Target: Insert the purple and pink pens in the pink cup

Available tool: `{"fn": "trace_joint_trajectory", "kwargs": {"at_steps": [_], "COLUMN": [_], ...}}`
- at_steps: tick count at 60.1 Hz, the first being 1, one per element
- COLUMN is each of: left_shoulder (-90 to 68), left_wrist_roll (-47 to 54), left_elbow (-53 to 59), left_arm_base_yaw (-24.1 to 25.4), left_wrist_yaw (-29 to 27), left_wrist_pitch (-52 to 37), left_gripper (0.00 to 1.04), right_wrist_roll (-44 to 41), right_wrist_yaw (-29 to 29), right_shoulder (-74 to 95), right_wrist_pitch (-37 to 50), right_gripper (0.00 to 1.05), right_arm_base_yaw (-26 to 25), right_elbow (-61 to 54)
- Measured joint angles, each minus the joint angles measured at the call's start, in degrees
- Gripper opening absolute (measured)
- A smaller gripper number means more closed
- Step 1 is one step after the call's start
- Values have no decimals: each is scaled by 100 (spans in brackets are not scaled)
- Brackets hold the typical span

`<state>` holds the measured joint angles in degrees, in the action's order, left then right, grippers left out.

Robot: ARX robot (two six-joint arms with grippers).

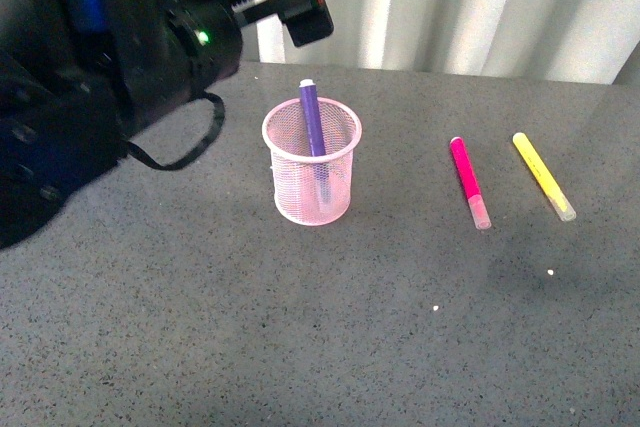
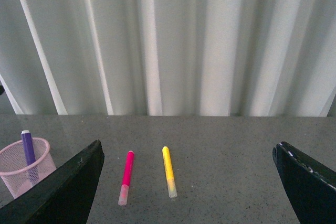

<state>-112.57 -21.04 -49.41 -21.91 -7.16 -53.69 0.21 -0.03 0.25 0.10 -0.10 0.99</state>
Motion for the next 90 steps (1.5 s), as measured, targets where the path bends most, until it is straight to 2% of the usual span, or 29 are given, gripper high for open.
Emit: {"fn": "trace_joint_trajectory", "kwargs": {"at_steps": [8, 12, 18, 20, 24, 28, 32, 38, 51, 74, 77, 80, 90], "left_shoulder": [1252, 1440, 1397, 1272, 1097, 1165, 1447, 2087, 3084, 4922, 5206, 5593, 6483], "left_wrist_roll": [745, 896, 1008, 1215, 1615, 1794, 1902, 1976, 2013, 2059, 2059, 2061, 2061], "left_elbow": [17, 17, 55, 201, 866, 1499, 1958, 2500, 3480, 4417, 4507, 4612, 4780], "left_arm_base_yaw": [188, 216, 214, 199, 243, 369, 535, 800, 1167, 1655, 1714, 2026, 2175], "left_wrist_yaw": [-39, -57, -59, -356, -946, -933, -846, -671, -234, 208, 249, 651, 699], "left_wrist_pitch": [2463, 2911, 2990, 2494, 645, -498, -1158, -1388, -1257, -356, -175, 131, 824], "left_gripper": [98, 98, 98, 94, 82, 71, 60, 42, 3, 4, 4, 4, 4], "right_wrist_roll": [0, 0, 0, 0, 0, 0, 0, 0, 0, 0, 0, 0, 0], "right_wrist_yaw": [2, 0, 0, 0, 0, 22, 17, 0, 4, 2, 2, 2, 2], "right_shoulder": [0, 0, 0, 0, 0, 0, 0, 0, 0, 0, 0, 0, 0], "right_wrist_pitch": [0, 0, 0, 0, 0, 0, 0, 0, 0, 0, 0, 0, 0], "right_gripper": [98, 98, 98, 98, 98, 98, 98, 98, 98, 98, 98, 98, 98], "right_arm_base_yaw": [0, 0, 0, 0, 0, 0, 0, 0, 0, 0, 0, 0, 0], "right_elbow": [0, 0, 0, 0, 0, 0, 0, 0, 0, 0, 0, 0, 0]}}
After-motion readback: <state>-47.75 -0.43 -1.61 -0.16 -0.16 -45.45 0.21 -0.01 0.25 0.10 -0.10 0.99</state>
